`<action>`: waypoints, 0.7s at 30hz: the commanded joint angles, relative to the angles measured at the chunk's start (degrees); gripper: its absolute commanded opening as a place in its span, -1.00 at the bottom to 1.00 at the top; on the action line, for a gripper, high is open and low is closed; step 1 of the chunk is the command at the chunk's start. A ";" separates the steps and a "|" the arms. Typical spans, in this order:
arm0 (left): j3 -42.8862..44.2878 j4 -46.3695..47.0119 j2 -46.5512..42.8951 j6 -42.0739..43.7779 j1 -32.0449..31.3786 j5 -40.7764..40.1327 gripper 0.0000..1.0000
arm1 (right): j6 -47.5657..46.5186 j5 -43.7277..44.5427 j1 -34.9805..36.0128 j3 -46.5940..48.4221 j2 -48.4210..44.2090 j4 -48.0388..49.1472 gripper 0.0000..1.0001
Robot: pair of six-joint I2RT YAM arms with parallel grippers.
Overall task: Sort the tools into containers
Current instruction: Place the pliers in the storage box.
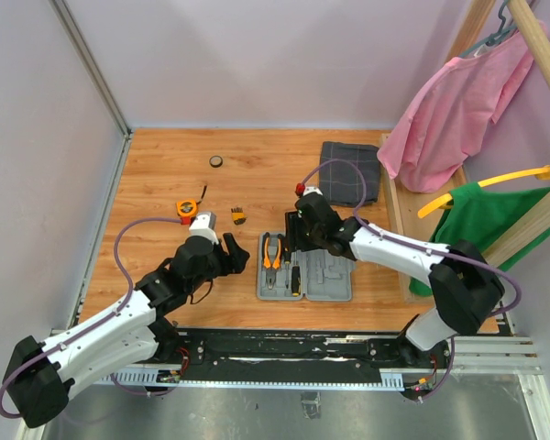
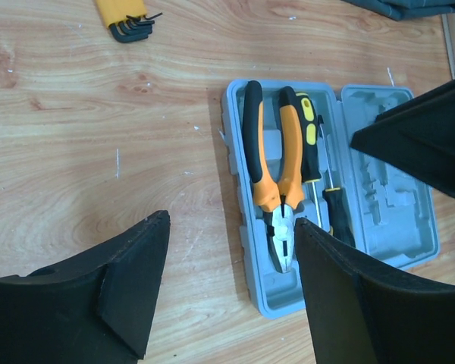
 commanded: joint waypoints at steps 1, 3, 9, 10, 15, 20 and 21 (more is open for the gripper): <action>-0.33 3.06 -0.07 0.08 0.49 0.95 0.41 | 2.75 -0.53 0.77 3.28 4.13 1.14 0.02; -0.46 3.05 0.05 -0.13 0.49 0.96 0.41 | 2.80 -0.20 0.82 4.18 5.79 1.76 -0.01; -0.28 2.38 -0.02 0.30 0.49 0.97 0.42 | 1.88 0.07 0.81 7.63 9.98 2.60 -0.08; -0.22 2.30 0.01 0.30 0.49 0.96 0.41 | 1.70 -0.03 0.78 8.31 10.71 2.62 -0.09; -0.37 2.34 -0.05 0.00 0.49 0.96 0.43 | 1.58 -0.81 0.84 10.63 13.83 2.51 -0.16; -0.70 2.09 -0.52 -0.27 0.49 0.70 0.45 | 1.46 -1.76 0.84 12.08 16.40 2.33 -0.28; -0.72 2.02 -0.59 -0.29 0.49 0.70 0.45 | 1.39 -1.97 0.84 12.38 16.92 2.09 -0.31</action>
